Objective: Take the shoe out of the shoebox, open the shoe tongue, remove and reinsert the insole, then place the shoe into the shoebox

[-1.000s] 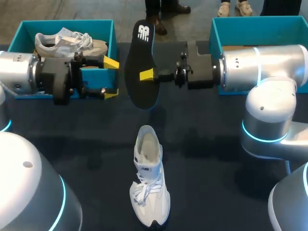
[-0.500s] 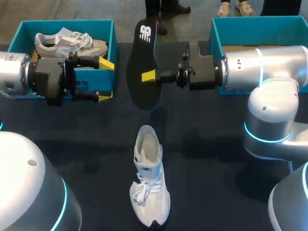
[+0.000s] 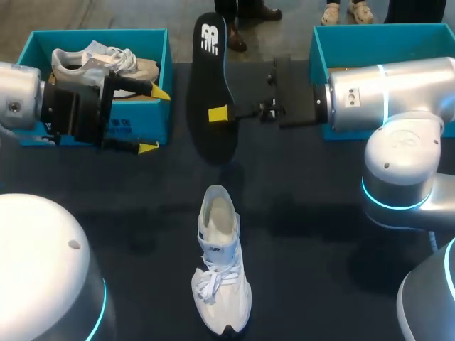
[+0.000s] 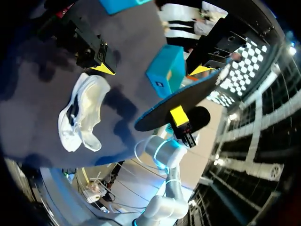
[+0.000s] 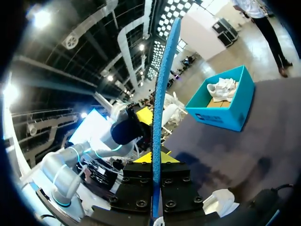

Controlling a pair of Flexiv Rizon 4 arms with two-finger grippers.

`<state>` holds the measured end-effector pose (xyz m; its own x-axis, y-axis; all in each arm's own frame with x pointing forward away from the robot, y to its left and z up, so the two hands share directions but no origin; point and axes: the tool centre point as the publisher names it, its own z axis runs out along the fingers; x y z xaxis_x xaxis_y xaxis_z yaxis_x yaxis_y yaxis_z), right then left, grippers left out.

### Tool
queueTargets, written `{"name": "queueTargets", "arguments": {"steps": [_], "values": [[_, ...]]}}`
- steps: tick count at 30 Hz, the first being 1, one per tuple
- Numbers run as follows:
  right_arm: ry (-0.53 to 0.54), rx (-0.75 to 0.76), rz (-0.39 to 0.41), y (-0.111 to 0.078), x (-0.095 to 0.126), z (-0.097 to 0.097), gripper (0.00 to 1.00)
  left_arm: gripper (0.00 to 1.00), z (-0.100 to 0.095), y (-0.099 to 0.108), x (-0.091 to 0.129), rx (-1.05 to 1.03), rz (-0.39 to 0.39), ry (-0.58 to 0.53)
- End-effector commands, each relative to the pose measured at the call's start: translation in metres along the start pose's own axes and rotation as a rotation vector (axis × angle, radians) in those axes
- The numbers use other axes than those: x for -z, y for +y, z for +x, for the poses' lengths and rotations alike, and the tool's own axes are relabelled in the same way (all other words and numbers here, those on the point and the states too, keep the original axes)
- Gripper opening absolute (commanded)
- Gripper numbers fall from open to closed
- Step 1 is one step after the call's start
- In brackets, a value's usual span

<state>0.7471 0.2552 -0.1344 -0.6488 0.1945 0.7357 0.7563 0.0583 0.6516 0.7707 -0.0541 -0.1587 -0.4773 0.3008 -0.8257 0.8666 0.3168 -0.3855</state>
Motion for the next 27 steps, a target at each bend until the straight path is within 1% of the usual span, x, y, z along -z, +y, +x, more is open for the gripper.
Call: {"name": "queueTargets", "arguments": {"steps": [1,4,5,6,7,21,22,24,25,26,27], "values": [[-0.007,0.028,0.016,-0.003,0.006,-0.004,0.0,1.0,0.009,-0.007,0.006,0.157,-0.068,0.147],[-0.003,0.085,0.012,-0.009,0.007,-0.006,0.0,1.0,0.016,-0.011,0.008,0.21,-0.092,0.196],[-0.01,0.105,0.007,-0.012,0.008,-0.007,0.0,1.0,0.02,-0.013,0.007,0.206,-0.138,0.229],[-0.036,0.113,0.01,-0.015,0.008,-0.008,0.0,1.0,0.024,-0.014,0.005,0.166,-0.208,0.269],[-0.06,0.108,0.044,-0.021,0.007,-0.011,0.0,1.0,0.024,-0.014,0.005,0.166,-0.208,0.269],[-0.06,0.108,0.044,-0.021,0.007,-0.011,0.0,1.0,0.024,-0.014,0.005,0.166,-0.208,0.269],[-0.06,0.108,0.044,-0.021,0.007,-0.011,0.0,1.0,0.025,-0.014,-0.002,0.229,-0.233,0.289],[-0.03,0.115,0.037,-0.026,0.008,-0.016,0.0,1.0,0.031,-0.017,-0.01,0.275,-0.274,0.304],[-0.023,0.125,0.025,-0.031,0.009,-0.021,0.0,1.0,0.035,-0.015,-0.015,0.354,-0.299,0.333],[0.001,0.129,0.008,-0.035,0.011,-0.024,0.0,1.0,0.038,-0.015,-0.017,0.379,-0.291,0.346],[0.012,0.136,0.002,-0.037,0.012,-0.024,0.0,1.0,0.04,-0.015,-0.018,0.414,-0.306,0.361]]}}
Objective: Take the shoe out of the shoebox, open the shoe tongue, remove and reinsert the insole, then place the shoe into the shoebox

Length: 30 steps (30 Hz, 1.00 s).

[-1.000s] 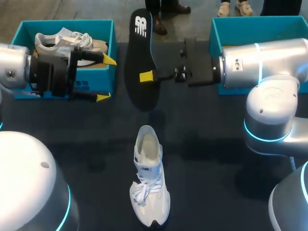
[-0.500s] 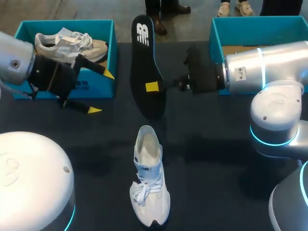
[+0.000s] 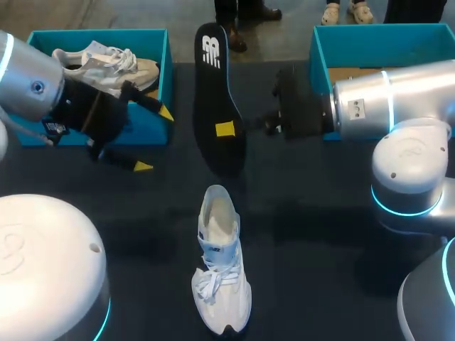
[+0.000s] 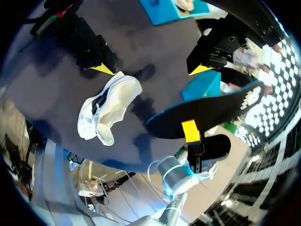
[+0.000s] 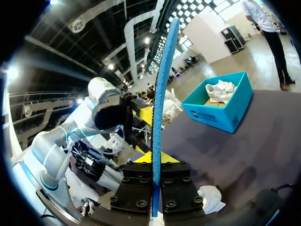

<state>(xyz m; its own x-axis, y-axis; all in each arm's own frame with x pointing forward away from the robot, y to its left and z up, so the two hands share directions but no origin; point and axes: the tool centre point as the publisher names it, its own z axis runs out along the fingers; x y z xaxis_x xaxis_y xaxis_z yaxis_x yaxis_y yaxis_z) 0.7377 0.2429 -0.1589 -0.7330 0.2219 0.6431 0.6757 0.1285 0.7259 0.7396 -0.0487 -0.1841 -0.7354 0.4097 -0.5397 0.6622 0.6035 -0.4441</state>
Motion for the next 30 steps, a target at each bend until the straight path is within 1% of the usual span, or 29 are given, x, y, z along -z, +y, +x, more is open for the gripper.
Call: {"name": "queueTargets", "arguments": {"steps": [1,2,4,5,7,8,10,12,14,15,29,30], "values": [[0.047,0.021,-0.052,-0.019,0.004,-0.011,0.0,1.0,-0.001,-0.002,-0.021,0.191,-0.084,0.099],[0.054,0.025,-0.057,-0.021,0.005,-0.012,0.0,1.0,0.001,-0.002,-0.022,0.192,-0.082,0.101],[0.064,0.051,-0.062,-0.028,0.008,-0.014,0.0,1.0,0.006,-0.002,-0.025,0.243,-0.114,0.134],[0.075,0.065,-0.064,-0.031,0.009,-0.014,0.0,1.0,0.009,-0.002,-0.025,0.248,-0.098,0.14],[0.084,0.091,-0.062,-0.036,0.01,-0.015,0.0,1.0,0.014,0.001,-0.029,0.281,-0.121,0.158],[0.086,0.096,-0.059,-0.039,0.011,-0.016,0.0,1.0,0.017,0.003,-0.03,0.29,-0.111,0.161],[0.094,0.12,-0.06,-0.042,0.011,-0.017,0.0,1.0,0.021,0.009,-0.034,0.317,-0.125,0.18],[0.102,0.146,-0.066,-0.046,0.011,-0.019,0.0,1.0,0.026,0.014,-0.042,0.353,-0.117,0.215],[0.115,0.18,-0.059,-0.049,0.01,-0.02,0.0,1.0,0.029,0.017,-0.048,0.351,-0.123,0.249],[0.118,0.185,-0.055,-0.05,0.008,-0.021,0.0,1.0,0.029,0.017,-0.048,0.351,-0.123,0.249],[0.118,0.185,-0.055,-0.05,0.008,-0.021,0.0,1.0,0.029,0.017,-0.048,0.351,-0.123,0.249],[0.118,0.185,-0.055,-0.05,0.008,-0.021,0.0,1.0,0.032,0.019,-0.051,0.376,-0.114,0.261]]}}
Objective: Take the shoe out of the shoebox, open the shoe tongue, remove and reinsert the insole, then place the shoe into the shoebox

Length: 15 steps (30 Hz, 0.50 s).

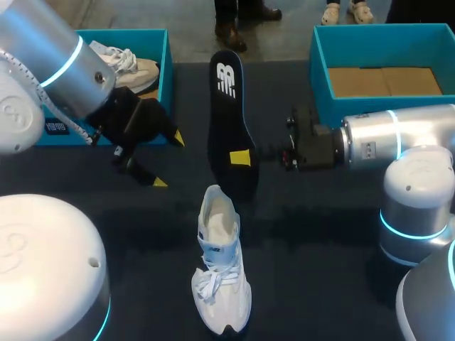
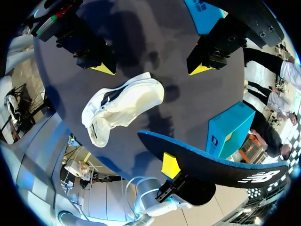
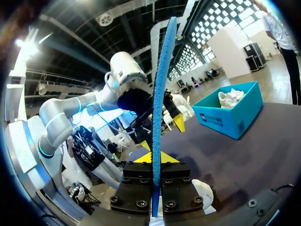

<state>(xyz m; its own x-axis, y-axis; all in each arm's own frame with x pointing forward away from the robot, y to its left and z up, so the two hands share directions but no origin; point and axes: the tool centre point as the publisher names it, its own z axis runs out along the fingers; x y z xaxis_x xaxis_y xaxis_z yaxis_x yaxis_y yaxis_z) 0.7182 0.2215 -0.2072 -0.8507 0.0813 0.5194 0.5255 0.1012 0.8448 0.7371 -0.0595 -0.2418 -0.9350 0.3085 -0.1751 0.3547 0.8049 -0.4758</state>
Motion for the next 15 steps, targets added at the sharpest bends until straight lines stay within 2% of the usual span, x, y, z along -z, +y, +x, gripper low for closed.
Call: {"name": "queueTargets", "arguments": {"steps": [1,7,10,15], "values": [[0.0,0.004,0.0,-0.001,-0.006,-0.002,0.0,1.0,0.003,0.006,-0.008,0.04,0.013,0.029],[0.034,0.041,-0.079,-0.017,-0.02,-0.013,0.0,1.0,0.011,0.025,-0.029,0.125,0.037,0.081],[0.04,0.047,-0.09,-0.022,-0.026,-0.016,0.0,1.0,0.013,0.033,-0.036,0.14,0.068,0.1],[0.06,0.055,-0.106,-0.031,-0.038,-0.021,0.0,1.0,0.013,0.038,-0.048,0.145,0.058,0.131]]}}
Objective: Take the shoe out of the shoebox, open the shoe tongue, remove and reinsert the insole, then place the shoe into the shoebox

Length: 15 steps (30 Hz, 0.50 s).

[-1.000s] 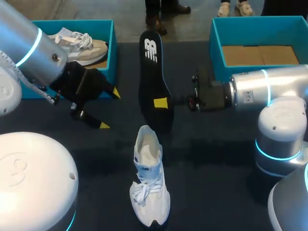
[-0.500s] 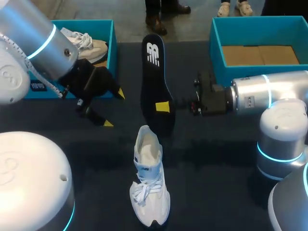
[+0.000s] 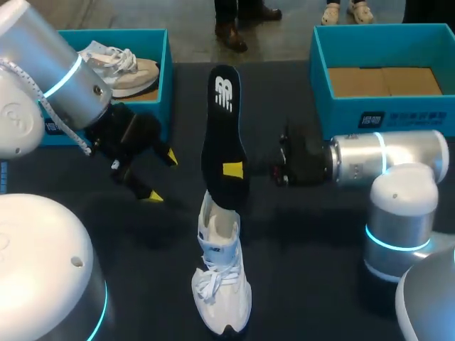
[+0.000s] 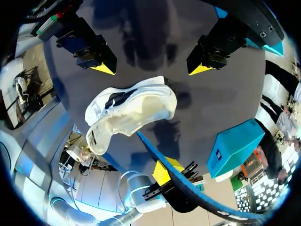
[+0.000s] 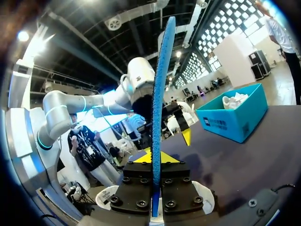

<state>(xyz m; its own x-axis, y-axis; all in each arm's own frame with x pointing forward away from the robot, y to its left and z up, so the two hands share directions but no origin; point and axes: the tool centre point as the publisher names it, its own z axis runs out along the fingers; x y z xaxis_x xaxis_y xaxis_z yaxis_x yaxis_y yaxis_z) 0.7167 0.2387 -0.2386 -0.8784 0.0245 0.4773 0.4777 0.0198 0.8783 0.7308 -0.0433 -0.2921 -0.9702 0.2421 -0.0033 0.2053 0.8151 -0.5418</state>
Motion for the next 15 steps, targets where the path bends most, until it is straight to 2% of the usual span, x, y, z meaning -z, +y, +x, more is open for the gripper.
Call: {"name": "queueTargets", "arguments": {"steps": [1,7,15], "values": [[0.008,0.006,-0.024,-0.009,-0.017,-0.008,0.0,1.0,-0.008,0.004,-0.013,-0.003,0.007,0.03],[0.01,0.022,-0.012,-0.014,-0.028,-0.01,0.0,1.0,-0.007,0.011,-0.022,0.003,0.021,0.05],[-0.004,0.033,-0.005,-0.019,-0.029,-0.013,0.0,1.0,-0.003,0.017,-0.028,0.004,0.015,0.059]]}}
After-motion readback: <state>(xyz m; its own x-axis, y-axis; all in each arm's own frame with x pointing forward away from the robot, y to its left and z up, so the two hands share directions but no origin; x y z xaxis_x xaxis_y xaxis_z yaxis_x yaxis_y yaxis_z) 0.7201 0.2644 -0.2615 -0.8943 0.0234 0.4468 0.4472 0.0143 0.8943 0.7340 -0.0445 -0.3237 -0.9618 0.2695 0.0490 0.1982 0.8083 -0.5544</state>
